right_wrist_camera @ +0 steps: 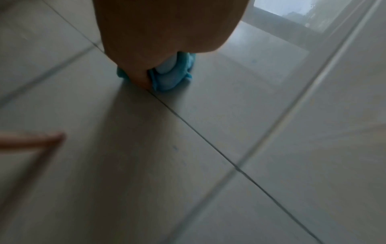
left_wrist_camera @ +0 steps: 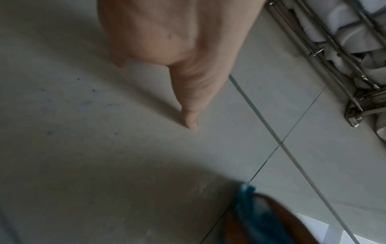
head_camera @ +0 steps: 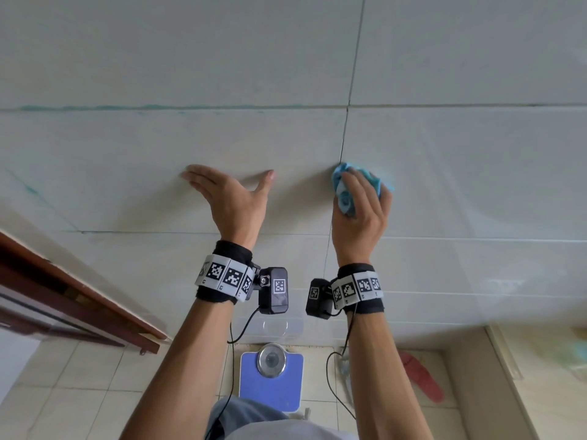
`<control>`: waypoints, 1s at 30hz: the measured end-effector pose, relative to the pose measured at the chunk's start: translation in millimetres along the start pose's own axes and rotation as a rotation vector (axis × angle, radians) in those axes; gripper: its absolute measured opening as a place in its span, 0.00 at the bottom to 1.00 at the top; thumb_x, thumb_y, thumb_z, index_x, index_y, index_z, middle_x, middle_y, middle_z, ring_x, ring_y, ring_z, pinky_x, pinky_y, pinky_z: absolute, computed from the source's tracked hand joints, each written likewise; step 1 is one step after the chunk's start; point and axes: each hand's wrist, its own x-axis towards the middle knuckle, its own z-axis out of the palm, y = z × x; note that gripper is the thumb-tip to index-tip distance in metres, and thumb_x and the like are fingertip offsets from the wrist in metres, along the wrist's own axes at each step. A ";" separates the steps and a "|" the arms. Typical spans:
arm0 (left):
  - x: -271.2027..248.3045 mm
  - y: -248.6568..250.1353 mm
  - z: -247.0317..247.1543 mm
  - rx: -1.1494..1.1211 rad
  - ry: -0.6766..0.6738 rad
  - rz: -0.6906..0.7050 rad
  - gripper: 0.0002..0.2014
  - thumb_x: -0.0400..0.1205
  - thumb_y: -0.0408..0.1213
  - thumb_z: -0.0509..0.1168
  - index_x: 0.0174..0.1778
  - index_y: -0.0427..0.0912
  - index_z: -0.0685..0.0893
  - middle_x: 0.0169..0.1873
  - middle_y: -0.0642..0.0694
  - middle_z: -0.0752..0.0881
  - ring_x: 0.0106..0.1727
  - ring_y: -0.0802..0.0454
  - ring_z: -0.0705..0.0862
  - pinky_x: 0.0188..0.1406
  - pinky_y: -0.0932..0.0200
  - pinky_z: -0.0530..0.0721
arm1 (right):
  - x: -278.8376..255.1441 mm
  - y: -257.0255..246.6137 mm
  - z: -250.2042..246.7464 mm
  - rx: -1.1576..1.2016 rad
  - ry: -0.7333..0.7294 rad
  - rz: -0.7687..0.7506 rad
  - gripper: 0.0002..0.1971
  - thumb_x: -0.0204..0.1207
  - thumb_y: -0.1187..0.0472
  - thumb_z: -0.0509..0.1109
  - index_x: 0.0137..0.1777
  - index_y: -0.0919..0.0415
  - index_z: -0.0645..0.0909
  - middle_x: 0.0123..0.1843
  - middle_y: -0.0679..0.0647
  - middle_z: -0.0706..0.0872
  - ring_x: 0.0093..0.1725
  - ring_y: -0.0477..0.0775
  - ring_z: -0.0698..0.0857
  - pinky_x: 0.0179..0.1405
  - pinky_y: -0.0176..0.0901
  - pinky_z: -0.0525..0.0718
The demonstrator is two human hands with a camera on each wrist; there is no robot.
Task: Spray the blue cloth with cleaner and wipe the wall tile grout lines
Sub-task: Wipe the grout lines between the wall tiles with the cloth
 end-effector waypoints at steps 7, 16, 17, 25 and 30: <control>3.3 3.2 -3.3 0.065 -0.019 -0.002 0.69 0.76 0.66 0.75 0.83 0.14 0.38 0.84 0.14 0.40 0.89 0.25 0.38 0.88 0.50 0.40 | -73.6 21.5 3.6 -0.026 -0.167 -0.008 0.18 0.73 0.77 0.81 0.61 0.63 0.92 0.64 0.53 0.92 0.65 0.62 0.85 0.67 0.55 0.86; 1.4 2.2 -9.6 0.106 -0.025 0.011 0.66 0.79 0.63 0.74 0.84 0.15 0.40 0.85 0.15 0.43 0.90 0.26 0.42 0.91 0.48 0.47 | -69.7 35.5 -1.5 0.054 0.228 0.577 0.16 0.80 0.68 0.77 0.67 0.64 0.83 0.69 0.59 0.83 0.66 0.56 0.80 0.67 0.53 0.84; 1.3 1.6 -10.9 0.118 -0.024 0.014 0.65 0.79 0.63 0.74 0.85 0.16 0.41 0.85 0.15 0.44 0.90 0.27 0.44 0.91 0.48 0.49 | -69.2 37.7 -0.9 0.090 0.268 0.670 0.16 0.80 0.67 0.76 0.67 0.61 0.82 0.67 0.57 0.81 0.65 0.55 0.81 0.68 0.55 0.84; 0.3 3.8 -22.0 0.161 -0.006 0.022 0.63 0.78 0.63 0.75 0.87 0.18 0.46 0.87 0.19 0.51 0.91 0.32 0.51 0.85 0.52 0.60 | -90.2 -10.4 29.5 0.077 -0.004 0.597 0.21 0.74 0.75 0.77 0.66 0.63 0.83 0.70 0.59 0.79 0.68 0.58 0.77 0.68 0.47 0.79; 1.6 3.4 -25.6 0.159 -0.013 0.034 0.62 0.79 0.62 0.75 0.86 0.18 0.48 0.86 0.19 0.54 0.91 0.32 0.52 0.86 0.49 0.60 | -117.5 -22.9 39.6 0.026 -0.338 0.204 0.28 0.69 0.80 0.77 0.65 0.54 0.84 0.73 0.50 0.79 0.64 0.55 0.75 0.57 0.51 0.85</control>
